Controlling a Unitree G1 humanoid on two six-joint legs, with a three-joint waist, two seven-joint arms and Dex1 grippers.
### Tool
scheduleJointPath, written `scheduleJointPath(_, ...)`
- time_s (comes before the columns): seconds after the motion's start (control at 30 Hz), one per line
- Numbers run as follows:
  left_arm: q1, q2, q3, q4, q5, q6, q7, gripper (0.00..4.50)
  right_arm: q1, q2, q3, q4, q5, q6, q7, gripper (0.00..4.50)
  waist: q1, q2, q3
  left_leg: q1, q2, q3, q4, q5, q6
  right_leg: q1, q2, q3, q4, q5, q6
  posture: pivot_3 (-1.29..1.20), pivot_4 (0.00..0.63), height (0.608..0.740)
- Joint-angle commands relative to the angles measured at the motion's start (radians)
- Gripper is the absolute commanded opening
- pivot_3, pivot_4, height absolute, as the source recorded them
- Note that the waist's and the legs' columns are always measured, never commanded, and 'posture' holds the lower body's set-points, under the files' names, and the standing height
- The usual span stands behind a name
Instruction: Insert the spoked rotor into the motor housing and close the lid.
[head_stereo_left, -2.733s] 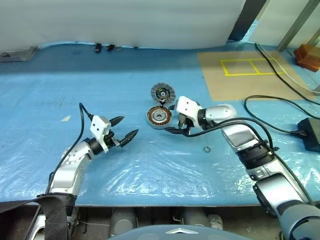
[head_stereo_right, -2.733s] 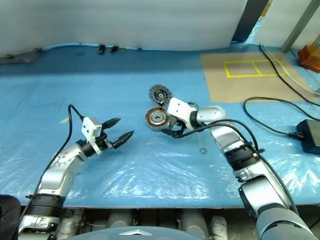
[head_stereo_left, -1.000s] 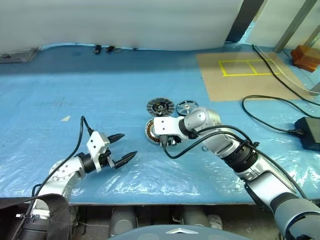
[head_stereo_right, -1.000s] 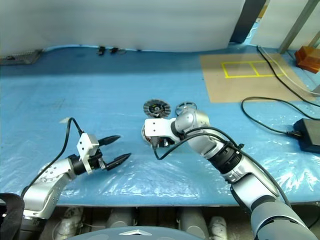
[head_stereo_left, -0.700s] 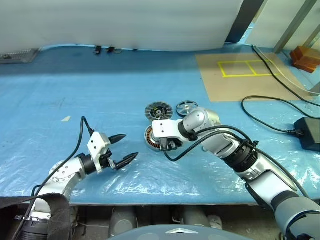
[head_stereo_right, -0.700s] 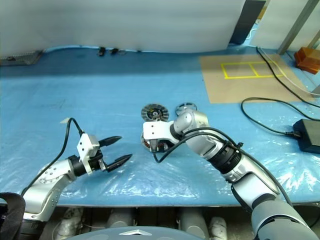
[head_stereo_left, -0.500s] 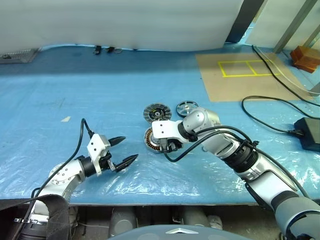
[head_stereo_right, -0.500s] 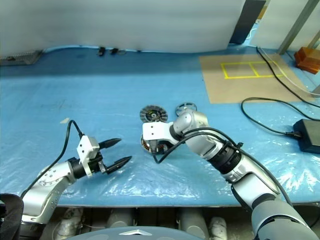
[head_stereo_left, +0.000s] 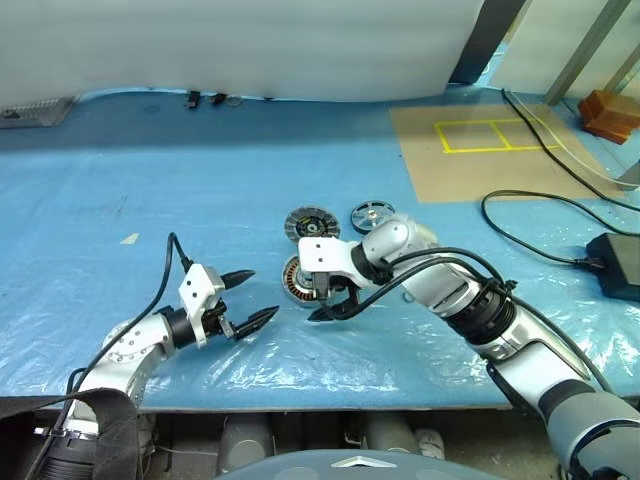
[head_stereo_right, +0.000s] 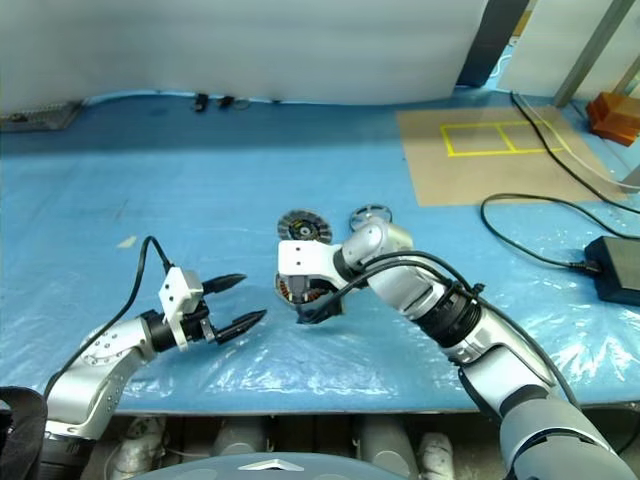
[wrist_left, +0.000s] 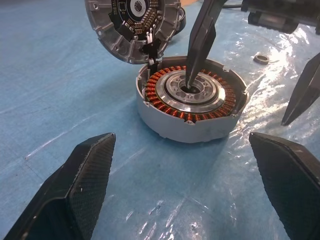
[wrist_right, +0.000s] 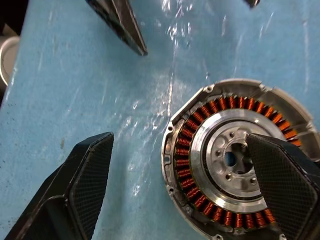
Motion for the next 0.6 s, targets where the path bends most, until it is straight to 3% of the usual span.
scheduleJointPath(0.03,-0.014,0.010,0.006,-0.013,-0.018,-0.002,-0.018,4.50,-0.033,0.000,-0.087,-0.065,0.063,0.013,-0.023,4.45,0.000,0.000,0.000,0.000,0.000,0.000,0.000,0.000,0.000,0.000,0.000,0.000,0.000,0.000,0.000,0.00,0.150,0.740)
scheduleJointPath(0.17,-0.027,0.007,0.002,-0.021,-0.021,0.004,-0.024,4.50,0.034,0.005,-0.234,-0.090,0.145,-0.050,-0.098,4.45,0.002,0.000,0.000,0.000,0.000,0.000,0.000,0.000,0.000,0.000,0.000,0.000,0.000,0.000,0.000,0.00,0.150,0.740)
scheduleJointPath(0.37,-0.033,0.007,-0.004,-0.028,-0.023,-0.001,-0.035,4.50,0.297,0.002,-0.498,-0.131,0.215,-0.162,-0.298,4.45,0.007,0.000,0.000,-0.001,-0.001,0.000,0.000,0.000,0.000,0.000,0.000,0.000,-0.003,0.000,0.000,0.00,0.150,0.740)
scheduleJointPath(0.6,-0.051,-0.011,-0.019,-0.036,-0.022,-0.001,-0.026,4.50,0.508,-0.039,-0.673,-0.190,0.272,-0.233,-0.410,4.45,0.002,0.001,0.000,0.000,-0.001,0.000,-0.002,0.000,0.000,0.000,0.000,0.000,-0.003,0.000,0.001,0.00,0.150,0.740)
